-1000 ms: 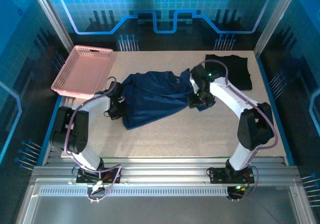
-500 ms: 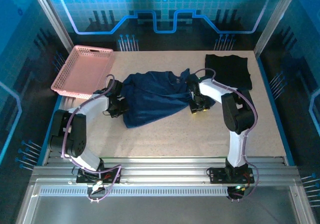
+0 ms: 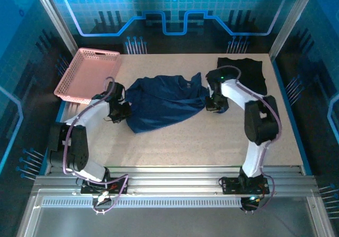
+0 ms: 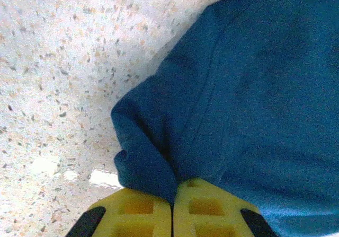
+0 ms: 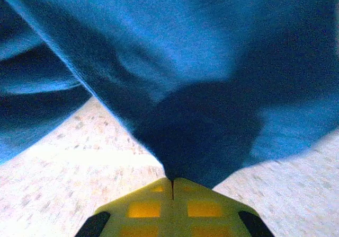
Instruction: Fold and stack the t-shirts
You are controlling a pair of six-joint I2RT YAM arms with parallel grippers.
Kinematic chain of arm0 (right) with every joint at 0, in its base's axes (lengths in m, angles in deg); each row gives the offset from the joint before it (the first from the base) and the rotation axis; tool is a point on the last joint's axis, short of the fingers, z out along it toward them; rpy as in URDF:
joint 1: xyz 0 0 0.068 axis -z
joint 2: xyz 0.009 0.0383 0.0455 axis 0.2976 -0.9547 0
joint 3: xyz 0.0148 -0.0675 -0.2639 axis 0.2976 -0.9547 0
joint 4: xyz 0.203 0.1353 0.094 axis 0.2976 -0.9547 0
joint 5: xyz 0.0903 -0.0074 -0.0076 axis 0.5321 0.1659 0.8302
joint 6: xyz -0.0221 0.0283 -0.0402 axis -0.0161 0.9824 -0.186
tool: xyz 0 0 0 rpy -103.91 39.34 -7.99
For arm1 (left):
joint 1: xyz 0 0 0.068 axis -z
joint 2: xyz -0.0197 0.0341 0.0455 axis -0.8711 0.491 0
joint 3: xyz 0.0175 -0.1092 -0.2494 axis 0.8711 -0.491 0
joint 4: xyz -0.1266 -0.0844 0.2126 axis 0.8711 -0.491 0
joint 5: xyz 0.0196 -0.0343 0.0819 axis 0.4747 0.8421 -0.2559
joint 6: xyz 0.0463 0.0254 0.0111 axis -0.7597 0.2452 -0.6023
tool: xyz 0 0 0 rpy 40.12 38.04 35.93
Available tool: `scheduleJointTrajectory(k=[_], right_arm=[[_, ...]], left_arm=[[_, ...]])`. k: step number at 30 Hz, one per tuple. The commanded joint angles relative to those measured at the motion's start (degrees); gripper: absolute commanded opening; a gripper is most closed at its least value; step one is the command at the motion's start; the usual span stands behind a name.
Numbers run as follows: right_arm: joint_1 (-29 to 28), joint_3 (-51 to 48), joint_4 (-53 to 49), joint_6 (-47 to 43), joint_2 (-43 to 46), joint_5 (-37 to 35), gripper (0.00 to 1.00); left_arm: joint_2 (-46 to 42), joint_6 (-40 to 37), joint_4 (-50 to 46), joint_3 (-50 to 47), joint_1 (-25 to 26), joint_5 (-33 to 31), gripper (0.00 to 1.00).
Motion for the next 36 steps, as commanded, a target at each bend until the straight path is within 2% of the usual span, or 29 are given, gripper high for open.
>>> scheduleJointTrajectory(k=[1,7,12,18,21,27,31,33,36], right_arm=[[1.6,0.8,-3.6,0.5,11.3,8.4,0.0],[3.8,-1.1,-7.0,1.5,24.1,17.8,0.0],[5.2,-1.3,-9.5,3.3,31.4,24.0,0.0],[14.5,0.1,-11.2,4.6,35.7,33.1,0.0],[17.4,1.2,-11.7,3.5,35.2,34.6,0.0],[22.2,0.0,-8.3,2.4,31.3,34.6,0.0],[24.4,2.1,-6.5,1.0,23.9,34.9,0.0],[24.5,3.3,-6.6,0.3,20.1,32.6,0.0],[25.0,4.2,-6.0,-0.7,16.6,31.1,0.0]], left_arm=[[-5.7,-3.5,-3.9,4.9,-0.5,2.5,0.0],[-15.6,-4.6,-8.4,9.7,-0.5,3.5,0.0],[-22.1,-5.0,-12.4,13.4,-0.5,3.1,0.0],[-21.8,-6.6,-15.9,23.7,-0.6,0.9,0.0],[-21.2,-6.0,-14.1,26.1,-0.6,1.5,0.0],[-12.5,-4.1,-9.0,24.6,-0.5,4.0,0.0],[-0.7,-4.7,-6.5,28.7,-0.5,7.1,0.0],[4.9,-5.2,-6.4,31.9,-0.4,9.1,0.0],[8.5,-5.0,-6.2,34.3,-0.1,9.9,0.0]])
